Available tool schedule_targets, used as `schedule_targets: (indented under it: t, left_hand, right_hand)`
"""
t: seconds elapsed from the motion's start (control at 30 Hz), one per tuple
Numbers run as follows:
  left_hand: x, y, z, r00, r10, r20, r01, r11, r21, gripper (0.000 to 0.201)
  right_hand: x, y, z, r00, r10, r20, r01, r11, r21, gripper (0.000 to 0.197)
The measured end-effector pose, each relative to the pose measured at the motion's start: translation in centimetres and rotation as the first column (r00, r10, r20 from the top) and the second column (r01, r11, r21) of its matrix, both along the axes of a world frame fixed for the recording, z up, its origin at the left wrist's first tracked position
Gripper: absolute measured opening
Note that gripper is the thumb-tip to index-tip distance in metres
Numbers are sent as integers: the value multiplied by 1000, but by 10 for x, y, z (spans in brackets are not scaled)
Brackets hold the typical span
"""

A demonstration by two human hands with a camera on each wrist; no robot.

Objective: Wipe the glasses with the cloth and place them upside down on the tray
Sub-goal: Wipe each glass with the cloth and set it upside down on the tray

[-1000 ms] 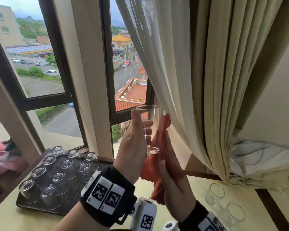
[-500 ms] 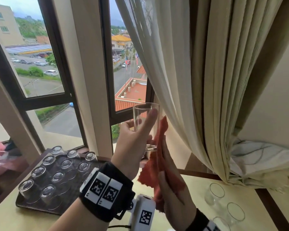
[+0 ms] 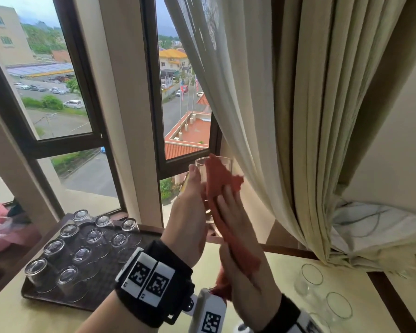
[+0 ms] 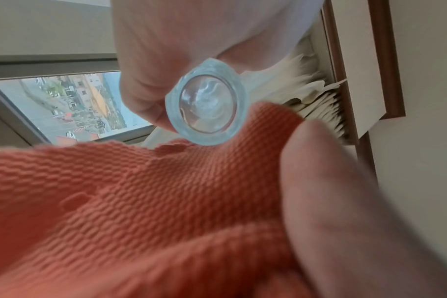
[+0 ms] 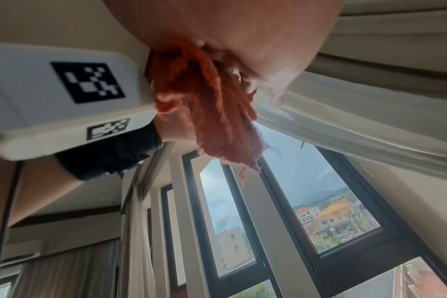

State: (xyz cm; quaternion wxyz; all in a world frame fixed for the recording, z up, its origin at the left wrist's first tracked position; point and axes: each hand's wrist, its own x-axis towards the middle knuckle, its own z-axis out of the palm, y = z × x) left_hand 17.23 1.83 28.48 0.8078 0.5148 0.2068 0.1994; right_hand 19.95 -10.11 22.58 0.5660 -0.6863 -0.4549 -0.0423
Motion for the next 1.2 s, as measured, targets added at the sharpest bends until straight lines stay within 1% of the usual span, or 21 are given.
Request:
schedule_targets:
  t: [0.03,0.1,0.13,0.23,0.27,0.33,0.37,0.43,0.47,0.5,0.57,0.6,0.67,0.77,0.83,0.93,1.0,1.07,1.13,1.17,1.2]
  left_hand:
    - [-1,3,-1,1000,-5,-5,5,1000,31,76]
    - [-1,6,-4,1000,6,-14,-6,998,63,82]
    - [-1,7,-5,1000,11,-14,-10,997,82,82]
    - [-2,-1,-2,1000,20,12,-21,987,160,76]
    - [-2,-4,-1,1000,12,19,-15,983,182,75]
    - [-1,-9,-1,999,8,36,-15,981,195,78]
    - [0,-9,0,999,11,45,-20,982,190,80]
    - [0,-8,3,998,20,52,-30,983,180,81]
    - [0,-5,5,998,24,50,-33,983,180,78]
    - [-1,-3,8,999,24,43,-32,982,184,76]
    - [-3,1,10,999,8,31,-14,980,199,77]
    - [-3,3,9,1000,9,30,-15,979,203,80]
    - [-4,6,6,999,33,30,-38,982,187,83]
    - [-4,0,2,998,50,23,-53,979,198,78]
    - [-4,-5,0,999,37,26,-41,977,210,78]
    - [-3,-8,1,997,47,57,-57,982,181,88]
    - [-6,-5,10,996,31,83,-46,982,186,95]
    - [-9,0,16,995,-3,104,-20,976,219,95]
    - [-8,8,15,993,-12,114,-15,971,239,94]
    - [-7,11,13,995,-7,104,-18,971,239,104]
    - [-6,14,9,996,1,92,-23,973,231,115]
  right_hand:
    - [-4,-3,-8,999,25,-36,-25,1000,-9,49]
    - [-14,-14,-10,988,54,-143,-49,998,34,52]
    - [-16,-16,-8,968,69,-241,-52,996,75,55]
    - [-7,-10,20,855,56,-516,23,989,145,50]
    - [-2,-7,32,827,63,-559,29,988,154,54]
    - [4,-3,37,843,54,-535,34,987,155,60]
    - [5,-2,38,866,34,-498,39,990,136,66]
    - [-1,-3,33,913,21,-407,19,995,93,83]
    - [-7,-3,30,944,19,-330,-1,998,56,91]
    - [-13,-6,23,968,37,-246,-31,999,26,89]
    - [-18,-13,1,984,89,-153,-90,996,5,66]
    - [-20,-17,-7,986,103,-128,-99,994,35,61]
    - [-21,-19,-12,980,110,-165,-95,991,95,58]
    - [-14,-12,17,912,100,-398,-48,989,140,53]
    - [-7,-6,33,874,122,-470,-28,979,202,52]
    - [-9,-3,40,901,148,-407,-56,972,229,41]
    - [-19,-8,32,928,163,-336,-107,978,180,43]
    - [-28,-12,19,935,179,-307,-136,978,158,41]
    - [-33,-16,2,962,179,-208,-153,979,134,50]
    - [-33,-17,-3,972,177,-156,-159,980,120,53]
    - [-32,-17,-2,964,181,-195,-159,979,124,54]
